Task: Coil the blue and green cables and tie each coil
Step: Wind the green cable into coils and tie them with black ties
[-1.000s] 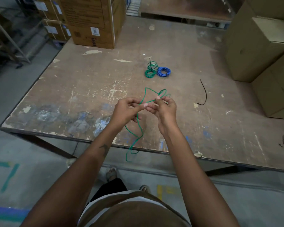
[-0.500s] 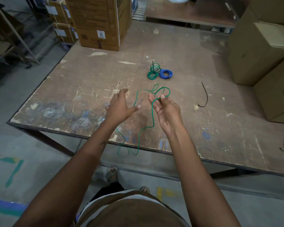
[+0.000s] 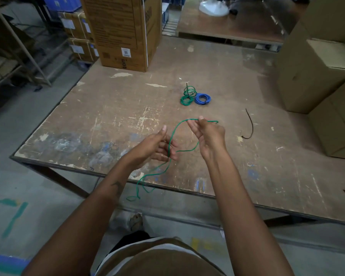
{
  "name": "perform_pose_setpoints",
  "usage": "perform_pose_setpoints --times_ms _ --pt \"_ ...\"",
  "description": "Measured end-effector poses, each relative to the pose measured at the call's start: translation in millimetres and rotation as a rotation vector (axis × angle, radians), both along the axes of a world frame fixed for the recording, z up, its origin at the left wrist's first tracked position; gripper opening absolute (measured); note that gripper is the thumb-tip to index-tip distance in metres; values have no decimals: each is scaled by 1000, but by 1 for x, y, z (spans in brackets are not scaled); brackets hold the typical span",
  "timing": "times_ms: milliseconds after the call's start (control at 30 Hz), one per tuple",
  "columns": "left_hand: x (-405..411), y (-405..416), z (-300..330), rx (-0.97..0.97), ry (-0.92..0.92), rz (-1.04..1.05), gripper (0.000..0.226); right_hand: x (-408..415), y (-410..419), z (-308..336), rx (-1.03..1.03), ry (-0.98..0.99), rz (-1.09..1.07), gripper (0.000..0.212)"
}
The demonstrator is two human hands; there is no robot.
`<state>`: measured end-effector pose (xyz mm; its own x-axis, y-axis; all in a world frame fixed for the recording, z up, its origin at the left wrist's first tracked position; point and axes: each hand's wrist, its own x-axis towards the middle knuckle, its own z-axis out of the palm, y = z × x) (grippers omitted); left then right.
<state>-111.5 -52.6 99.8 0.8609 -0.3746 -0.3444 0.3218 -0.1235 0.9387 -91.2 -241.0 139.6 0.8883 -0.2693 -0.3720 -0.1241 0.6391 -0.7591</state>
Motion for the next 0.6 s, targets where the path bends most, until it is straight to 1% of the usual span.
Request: perform_pose_setpoints --times_ms 33,133,167,200,233,267,333,367,400,433,467,500,533,567,600 --pt "2 4 -1 28 -30 7 58 1 -4 -1 -9 3 -18 10" --pt "14 16 -8 145 -178 6 20 1 -11 -4 -7 17 -60 8" --pt "18 19 -10 161 -220 15 14 2 -15 -8 -21 37 -59 9" --pt "22 20 -13 157 -257 48 13 2 -18 -11 -85 77 -42 13" --pt "24 20 -11 132 -285 98 16 2 -22 -16 -237 127 5 21" --pt "25 19 -8 100 -306 154 19 1 -25 -17 -513 195 104 33" --pt "27 13 0 70 -351 219 23 -9 -29 -12 -1270 367 270 53" --pt "29 9 4 68 -373 221 24 -14 -29 -7 -1601 406 261 56" --pt "30 5 6 54 -378 207 24 -18 -25 1 -1795 363 207 51" --pt "32 -1 9 21 -362 187 25 -21 -21 10 -1880 235 139 44" --pt "34 -7 12 -18 -336 169 26 -21 -17 16 -1883 36 106 41" --pt "36 -13 16 -53 -310 152 26 -18 -14 20 -1843 -145 154 48" --pt "38 -18 20 -74 -289 138 25 -15 -11 23 -1761 -264 249 55" --pt "40 -22 25 -89 -278 128 23 -10 -9 25 -1643 -306 355 57" --pt "43 -25 29 -97 -276 124 21 -8 -7 27 -1531 -305 429 52"
